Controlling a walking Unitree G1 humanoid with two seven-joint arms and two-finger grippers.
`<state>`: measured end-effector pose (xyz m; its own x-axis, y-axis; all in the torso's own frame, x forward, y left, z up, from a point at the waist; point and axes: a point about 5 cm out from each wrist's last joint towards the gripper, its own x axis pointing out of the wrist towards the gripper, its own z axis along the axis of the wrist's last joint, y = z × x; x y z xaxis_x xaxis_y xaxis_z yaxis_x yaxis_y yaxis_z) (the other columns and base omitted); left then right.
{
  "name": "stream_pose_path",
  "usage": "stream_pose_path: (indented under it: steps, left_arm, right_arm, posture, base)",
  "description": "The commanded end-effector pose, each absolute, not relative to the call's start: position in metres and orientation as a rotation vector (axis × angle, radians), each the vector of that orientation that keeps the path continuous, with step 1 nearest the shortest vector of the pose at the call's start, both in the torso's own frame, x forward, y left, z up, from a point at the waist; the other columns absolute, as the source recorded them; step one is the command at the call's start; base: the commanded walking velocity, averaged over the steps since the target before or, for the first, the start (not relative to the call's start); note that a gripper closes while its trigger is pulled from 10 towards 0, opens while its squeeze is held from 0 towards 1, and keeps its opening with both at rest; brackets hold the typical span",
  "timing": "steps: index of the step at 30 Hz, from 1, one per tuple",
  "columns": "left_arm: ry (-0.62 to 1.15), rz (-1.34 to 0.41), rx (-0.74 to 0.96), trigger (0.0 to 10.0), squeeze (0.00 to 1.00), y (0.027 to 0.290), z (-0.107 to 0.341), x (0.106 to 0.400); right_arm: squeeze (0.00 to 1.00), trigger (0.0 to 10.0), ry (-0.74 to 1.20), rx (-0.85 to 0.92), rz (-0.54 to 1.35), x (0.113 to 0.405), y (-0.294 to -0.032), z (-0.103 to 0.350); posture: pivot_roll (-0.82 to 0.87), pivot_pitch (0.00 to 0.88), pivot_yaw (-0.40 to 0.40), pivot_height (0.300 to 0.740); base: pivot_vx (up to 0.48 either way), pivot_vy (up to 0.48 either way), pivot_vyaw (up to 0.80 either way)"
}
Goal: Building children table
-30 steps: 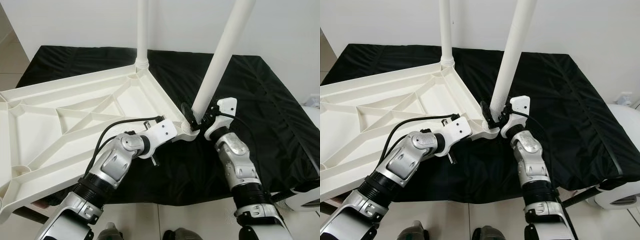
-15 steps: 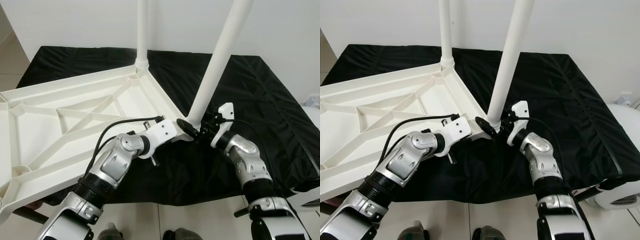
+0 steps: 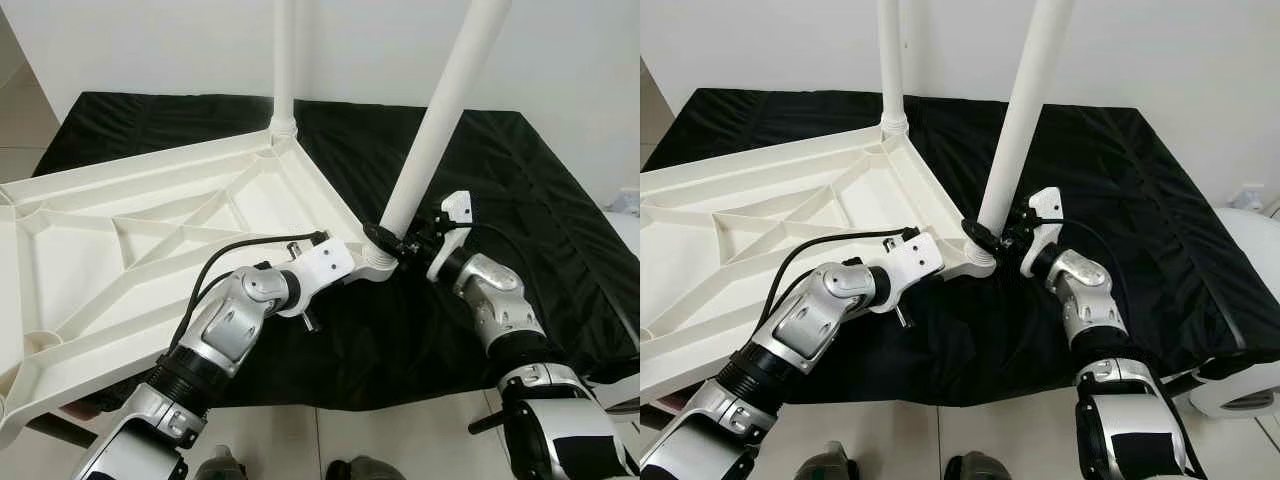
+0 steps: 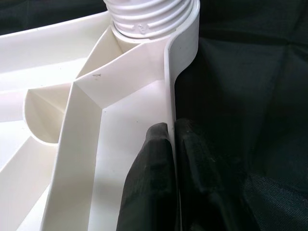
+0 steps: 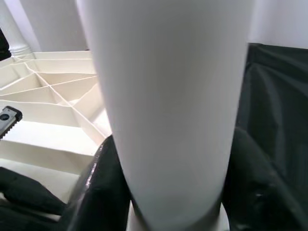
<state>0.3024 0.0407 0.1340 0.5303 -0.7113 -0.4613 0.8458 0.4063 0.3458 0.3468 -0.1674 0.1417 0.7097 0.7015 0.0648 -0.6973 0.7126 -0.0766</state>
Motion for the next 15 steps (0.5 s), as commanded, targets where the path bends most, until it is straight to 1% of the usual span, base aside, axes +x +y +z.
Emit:
stream_pose_path:
  steps: [1, 5, 6, 15]
  left_arm:
    - [0.194, -0.984, 0.602, 10.0, 0.00, 0.0362, 0.1454, 0.3035]
    - [0.193, -0.984, 0.603, 10.0, 0.00, 0.0361, 0.1459, 0.3041]
    - [0.192, -0.984, 0.604, 10.0, 0.00, 0.0358, 0.1459, 0.3042]
    - [0.186, -0.987, 0.605, 10.0, 0.00, 0.0345, 0.1457, 0.3042]
  right_arm:
    - [0.00, 0.0, -0.069, -0.035, 0.730, 0.3480, -0.1798, 0.1384]
    - [0.00, 0.0, -0.066, -0.035, 0.732, 0.3481, -0.1806, 0.1369]
    - [0.00, 10.0, -0.067, -0.038, 0.726, 0.3481, -0.1814, 0.1362]
    - [0.00, 10.0, -0.093, -0.008, 0.684, 0.3452, -0.1821, 0.1348]
  posture:
    - [0.01, 0.000, -0.042, 0.740]
    - [0.01, 0.000, -0.041, 0.740]
    - [0.01, 0.000, -0.042, 0.740]
    - [0.00, 0.000, -0.049, 0.740]
  base:
    - [0.000, 0.000, 0.00]
    - [0.000, 0.000, 0.00]
    - [0.000, 0.000, 0.00]
    - [0.000, 0.000, 0.00]
